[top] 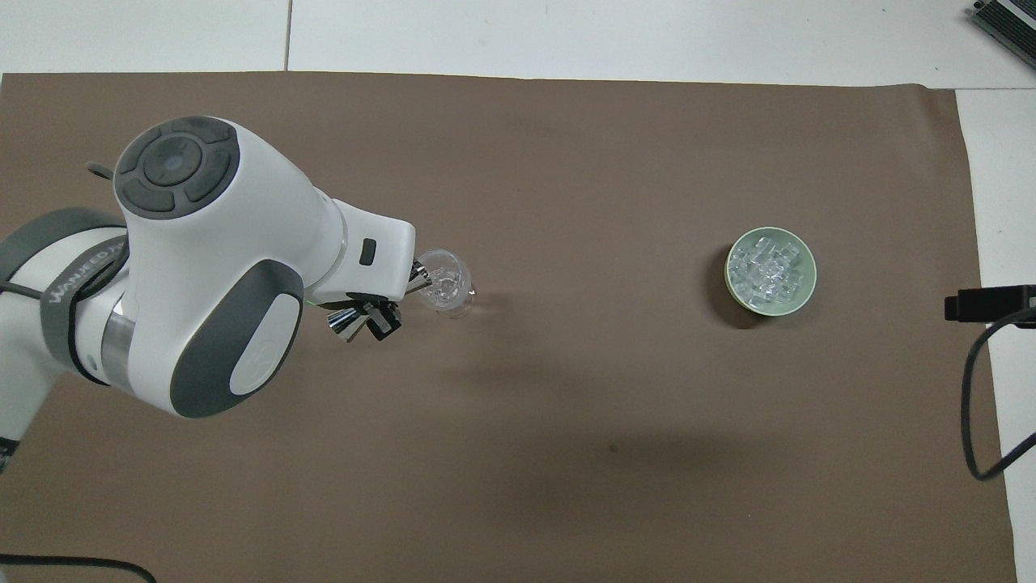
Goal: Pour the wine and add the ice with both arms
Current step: 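Keep tilting the metal cup over the clear glass with the left gripper, then carry the metal cup back and lower it with the left gripper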
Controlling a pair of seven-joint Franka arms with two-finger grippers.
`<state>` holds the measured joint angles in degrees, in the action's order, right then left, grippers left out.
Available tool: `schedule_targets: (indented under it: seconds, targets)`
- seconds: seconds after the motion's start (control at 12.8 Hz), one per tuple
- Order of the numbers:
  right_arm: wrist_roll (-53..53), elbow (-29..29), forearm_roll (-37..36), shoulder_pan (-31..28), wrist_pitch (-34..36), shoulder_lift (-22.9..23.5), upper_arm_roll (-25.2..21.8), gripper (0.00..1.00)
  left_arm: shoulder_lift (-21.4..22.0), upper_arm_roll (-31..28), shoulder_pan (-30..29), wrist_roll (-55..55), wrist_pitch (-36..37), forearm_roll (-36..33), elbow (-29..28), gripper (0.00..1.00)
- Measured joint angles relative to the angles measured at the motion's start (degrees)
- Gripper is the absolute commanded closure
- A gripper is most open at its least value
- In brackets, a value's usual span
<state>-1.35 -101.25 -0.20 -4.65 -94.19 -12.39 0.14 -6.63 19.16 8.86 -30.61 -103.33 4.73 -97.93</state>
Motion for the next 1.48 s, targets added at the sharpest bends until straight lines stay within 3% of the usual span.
schedule_targets:
  seconds: [0.47, 1.09, 1.25, 1.48]
  targets:
    - [0.0, 0.0, 0.0, 0.0, 0.0, 0.0, 0.0, 0.0, -1.7, 0.0, 2.2, 0.3, 3.1, -4.6, 2.2, 1.0]
    - [0.0, 0.0, 0.0, 0.0, 0.0, 0.0, 0.0, 0.0, -1.8, -0.9, 1.9, 0.2, 3.5, -5.2, 3.0, 1.0]
    - [0.0, 0.0, 0.0, 0.0, 0.0, 0.0, 0.0, 0.0, -1.7, -1.1, 0.1, -1.0, 3.5, -4.6, 3.5, 1.0]
    - [0.0, 0.0, 0.0, 0.0, 0.0, 0.0, 0.0, 0.0, -1.7, -1.2, -5.8, -9.0, 3.4, 2.0, 3.7, 1.0]
